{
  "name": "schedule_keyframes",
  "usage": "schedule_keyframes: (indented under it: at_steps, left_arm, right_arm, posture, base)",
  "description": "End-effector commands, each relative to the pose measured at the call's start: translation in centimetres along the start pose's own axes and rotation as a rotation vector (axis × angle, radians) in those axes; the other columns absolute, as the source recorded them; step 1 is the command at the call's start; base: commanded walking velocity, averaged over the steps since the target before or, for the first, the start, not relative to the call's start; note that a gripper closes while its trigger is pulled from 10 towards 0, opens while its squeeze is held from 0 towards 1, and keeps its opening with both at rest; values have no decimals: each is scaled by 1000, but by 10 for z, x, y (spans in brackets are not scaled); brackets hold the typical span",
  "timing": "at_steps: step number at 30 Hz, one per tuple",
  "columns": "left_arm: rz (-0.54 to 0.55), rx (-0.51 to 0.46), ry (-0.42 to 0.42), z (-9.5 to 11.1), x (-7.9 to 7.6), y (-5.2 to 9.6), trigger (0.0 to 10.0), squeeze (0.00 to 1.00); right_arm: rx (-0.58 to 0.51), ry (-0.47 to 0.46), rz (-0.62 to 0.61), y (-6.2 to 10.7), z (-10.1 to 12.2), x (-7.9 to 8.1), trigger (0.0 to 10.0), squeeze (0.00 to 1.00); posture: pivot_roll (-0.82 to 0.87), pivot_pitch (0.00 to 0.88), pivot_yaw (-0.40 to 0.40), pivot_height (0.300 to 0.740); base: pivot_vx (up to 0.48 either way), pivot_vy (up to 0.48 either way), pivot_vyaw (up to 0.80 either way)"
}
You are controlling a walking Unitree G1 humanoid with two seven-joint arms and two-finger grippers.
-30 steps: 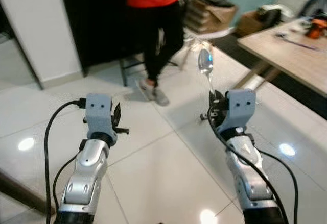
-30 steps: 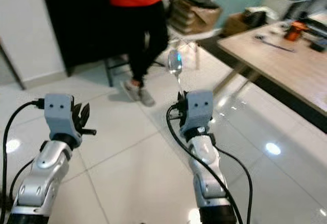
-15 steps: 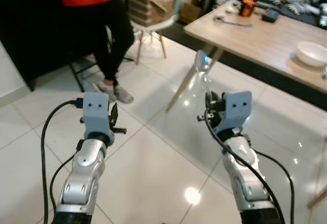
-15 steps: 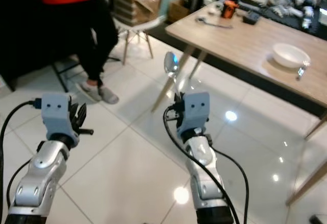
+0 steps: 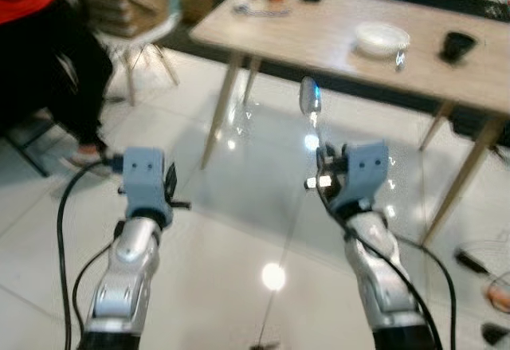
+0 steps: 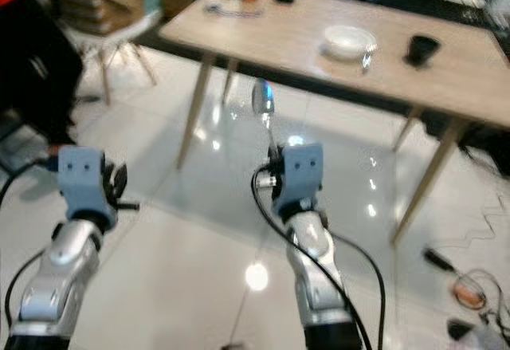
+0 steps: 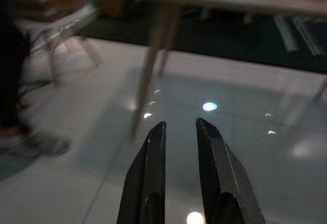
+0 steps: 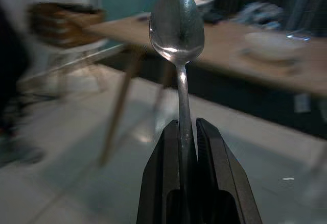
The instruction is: Setting the table
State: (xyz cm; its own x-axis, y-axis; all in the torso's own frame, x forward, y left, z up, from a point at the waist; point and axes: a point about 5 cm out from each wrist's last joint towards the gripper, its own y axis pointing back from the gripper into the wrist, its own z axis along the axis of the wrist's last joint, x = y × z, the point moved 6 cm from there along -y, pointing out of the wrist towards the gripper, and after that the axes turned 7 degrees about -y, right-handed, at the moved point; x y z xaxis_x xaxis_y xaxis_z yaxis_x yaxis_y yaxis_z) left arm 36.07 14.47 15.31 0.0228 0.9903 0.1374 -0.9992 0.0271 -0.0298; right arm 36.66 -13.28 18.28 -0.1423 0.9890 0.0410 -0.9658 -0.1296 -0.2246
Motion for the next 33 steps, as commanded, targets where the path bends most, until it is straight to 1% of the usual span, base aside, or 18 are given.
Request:
schedule_keyframes:
  at_steps: [1, 14, 17, 20, 22, 33]
  left_arm:
    - [18, 37, -10, -11, 5, 3, 10000, 0]
    - [26, 39, -16, -11, 7, 3, 10000, 0]
    - [36, 29, -28, -10, 8, 3, 10000, 0]
    - [48, 27, -41, -9, 10, 2, 10000, 0]
    - [59, 31, -49, -10, 12, 1, 10000, 0]
    - [64, 32, -57, -10, 14, -1, 10000, 0]
  right_arm:
    - [9, -15, 1, 3, -4, 3, 10000, 0]
    - [10, -19, 2, 2, -4, 3, 10000, 0]
    - [8, -19, 3, 1, -4, 4, 10000, 0]
    - [4, -14, 12, 0, -3, 6, 10000, 0]
    - [1, -21, 22, 0, -3, 9, 10000, 0]
    - [1, -24, 25, -1, -4, 11, 10000, 0]
  posture:
    - [-60, 36, 22, 740]
    - [-57, 32, 20, 740]
    - [-56, 30, 20, 740]
    - [-53, 28, 20, 740]
    - [-51, 25, 21, 740]
    - [-42, 20, 25, 740]
  base:
    - [0, 0, -800]
    - [0, 0, -800]
    - [0, 0, -740]
    - [235, 0, 0]
    - [480, 0, 0]
    - [480, 0, 0]
